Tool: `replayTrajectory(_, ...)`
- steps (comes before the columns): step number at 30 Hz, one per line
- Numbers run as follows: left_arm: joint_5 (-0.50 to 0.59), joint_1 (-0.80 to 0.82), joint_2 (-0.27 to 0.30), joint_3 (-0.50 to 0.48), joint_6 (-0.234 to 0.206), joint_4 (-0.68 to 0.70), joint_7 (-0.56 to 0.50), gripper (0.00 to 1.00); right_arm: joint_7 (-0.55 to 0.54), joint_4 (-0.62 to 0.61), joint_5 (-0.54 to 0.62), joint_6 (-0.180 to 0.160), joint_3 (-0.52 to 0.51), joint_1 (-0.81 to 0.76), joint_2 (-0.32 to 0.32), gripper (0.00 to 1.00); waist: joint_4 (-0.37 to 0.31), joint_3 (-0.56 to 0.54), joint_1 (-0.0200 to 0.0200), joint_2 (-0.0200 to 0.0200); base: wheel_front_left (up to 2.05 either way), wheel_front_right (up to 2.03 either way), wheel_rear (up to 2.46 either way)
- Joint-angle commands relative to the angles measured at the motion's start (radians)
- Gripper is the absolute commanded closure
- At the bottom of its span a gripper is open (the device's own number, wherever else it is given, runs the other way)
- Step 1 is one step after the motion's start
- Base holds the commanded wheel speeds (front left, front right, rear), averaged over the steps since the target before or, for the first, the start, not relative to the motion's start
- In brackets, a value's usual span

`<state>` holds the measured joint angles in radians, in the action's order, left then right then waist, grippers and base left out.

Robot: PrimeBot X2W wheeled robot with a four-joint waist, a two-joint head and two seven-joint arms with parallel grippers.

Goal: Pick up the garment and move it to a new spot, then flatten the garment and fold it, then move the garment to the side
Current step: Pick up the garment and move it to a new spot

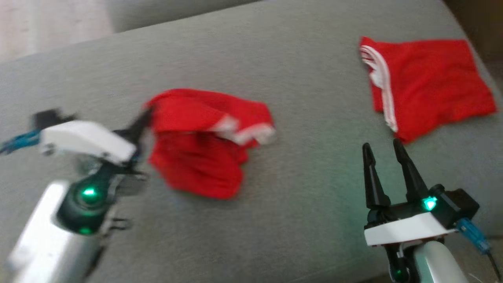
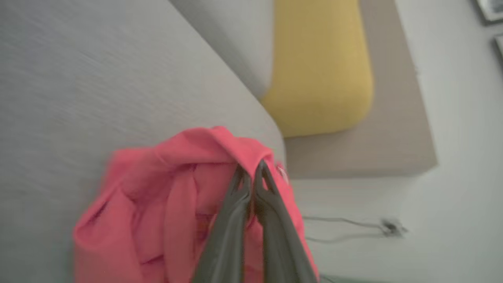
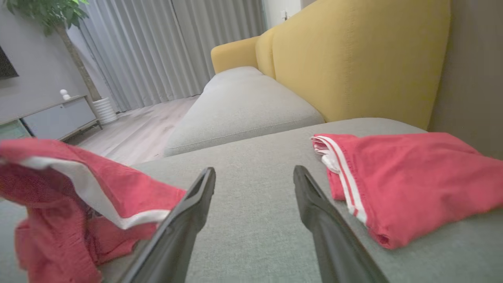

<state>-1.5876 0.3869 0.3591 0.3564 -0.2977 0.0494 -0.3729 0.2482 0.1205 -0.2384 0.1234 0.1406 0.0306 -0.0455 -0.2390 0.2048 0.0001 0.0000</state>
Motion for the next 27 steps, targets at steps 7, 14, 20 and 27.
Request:
replayTrajectory(7,0.137,0.112,0.117,-0.109,0.062,-0.39,0.15,1.0,0.013,-0.036,-0.02,0.007,0.027,0.021,-0.005,0.0,-0.122,0.054,-0.0001,0.0,0.0,0.0,0.0)
replayTrajectory(14,0.223,0.172,0.102,-0.049,0.144,-0.55,0.204,0.0,0.013,-0.035,-0.004,0.007,0.023,0.02,-0.005,0.0,-0.087,0.054,-0.0001,0.0,0.0,0.0,0.0)
replayTrajectory(20,0.396,0.178,0.126,0.028,0.235,-0.535,0.376,0.0,0.014,-0.04,0.033,0.007,-0.003,0.018,-0.005,0.0,-0.026,0.013,-0.0001,0.0,0.0,0.0,0.0)
replayTrajectory(27,0.59,0.058,0.168,0.062,0.23,-0.368,0.604,0.0,0.014,-0.072,0.096,0.007,-0.066,-0.007,-0.005,0.0,0.061,-0.051,-0.0001,0.0,0.0,0.0,0.0)
